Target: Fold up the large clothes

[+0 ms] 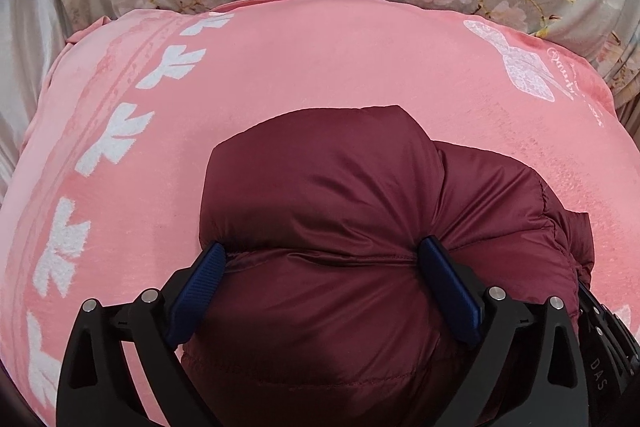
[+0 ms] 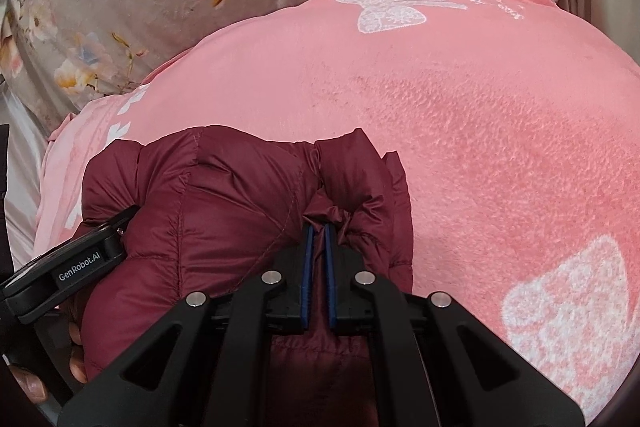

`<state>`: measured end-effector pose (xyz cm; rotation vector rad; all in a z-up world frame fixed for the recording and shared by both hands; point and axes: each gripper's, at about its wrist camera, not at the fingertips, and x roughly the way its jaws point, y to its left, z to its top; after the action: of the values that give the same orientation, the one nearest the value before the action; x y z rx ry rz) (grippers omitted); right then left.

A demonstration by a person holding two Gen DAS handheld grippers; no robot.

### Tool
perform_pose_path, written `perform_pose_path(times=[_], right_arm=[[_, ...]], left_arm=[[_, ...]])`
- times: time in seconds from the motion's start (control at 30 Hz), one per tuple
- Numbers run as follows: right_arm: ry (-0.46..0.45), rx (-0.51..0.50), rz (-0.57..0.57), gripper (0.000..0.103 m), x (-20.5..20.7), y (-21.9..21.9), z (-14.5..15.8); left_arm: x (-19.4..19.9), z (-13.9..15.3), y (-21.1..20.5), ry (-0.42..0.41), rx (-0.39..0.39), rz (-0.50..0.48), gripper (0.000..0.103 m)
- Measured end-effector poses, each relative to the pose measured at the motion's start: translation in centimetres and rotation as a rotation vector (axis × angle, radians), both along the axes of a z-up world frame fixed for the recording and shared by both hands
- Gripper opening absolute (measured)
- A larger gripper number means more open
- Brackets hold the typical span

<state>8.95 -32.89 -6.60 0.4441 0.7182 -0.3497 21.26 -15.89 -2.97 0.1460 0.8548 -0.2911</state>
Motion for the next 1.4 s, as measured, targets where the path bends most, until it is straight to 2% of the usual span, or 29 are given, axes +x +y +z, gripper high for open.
perform_pose_path(times=[0.2, 0.3, 0.37, 0.43, 0.47, 0.53, 0.57, 0.63, 0.73, 0.83, 0.93, 1.07, 1.23, 1.4], right_arm=[[-0.013, 0.004, 0.003, 0.004, 0.1, -0.1, -0.2], [-0.037, 0.054, 0.013, 0.004, -0.3, -0.8, -0.1], [-0.050, 0.104, 0.007, 0.006, -1.3, -1.5, 1.0], [-0.110, 0.103, 0.006, 0.008, -3.2, -1.6, 3.0], [-0.139, 0.075, 0.019, 0.008, -4.1, -1.3, 4.4], [-0.144, 0.033, 0.071, 0.008, -4.8, -0.1, 6.1], [-0.136, 0.028, 0.093, 0.008, -4.8, 0.4, 6.4], [-0.105, 0.013, 0.132, 0.008, -4.4, 1.8, 6.2], [-0.054, 0.005, 0.154, 0.008, -3.2, 3.0, 4.3], [-0.036, -0.027, 0.150, 0.006, -2.3, 3.2, 2.3], [-0.041, -0.039, 0.151, 0.005, -2.2, 3.1, 1.4], [-0.052, -0.037, 0.157, 0.005, -2.3, 2.9, 0.9], [-0.056, -0.077, 0.146, 0.005, -2.4, 3.3, 0.5], [-0.068, -0.070, 0.142, 0.005, -2.4, 3.1, 0.2]], left_arm=[[-0.1, -0.4, -0.3, -0.018, 0.018, 0.006, 0.098], [-0.2, -0.3, -0.4, -0.026, 0.029, 0.008, 0.098], [-0.6, 0.4, -0.1, -0.024, 0.035, -0.018, 0.091], [-1.7, 1.8, 0.8, -0.008, 0.011, -0.045, 0.069], [-2.3, 2.4, 1.2, -0.006, -0.003, -0.053, 0.065], [-3.8, 3.7, 1.8, -0.020, -0.020, -0.091, 0.049], [-4.7, 4.2, 2.0, -0.036, -0.014, -0.104, 0.044], [-5.7, 4.3, 2.4, -0.028, -0.019, -0.123, 0.018], [-6.5, 3.8, 2.8, 0.001, -0.042, -0.140, 0.000], [-6.9, 3.0, 2.5, -0.016, -0.022, -0.142, 0.000], [-6.9, 2.1, 2.0, -0.025, -0.003, -0.130, 0.000], [-8.3, 3.9, 2.0, -0.002, -0.083, -0.177, 0.000], [-7.8, 1.3, 0.4, 0.039, -0.037, -0.156, 0.000], [-7.8, 0.5, -0.1, 0.024, -0.004, -0.147, 0.000]])
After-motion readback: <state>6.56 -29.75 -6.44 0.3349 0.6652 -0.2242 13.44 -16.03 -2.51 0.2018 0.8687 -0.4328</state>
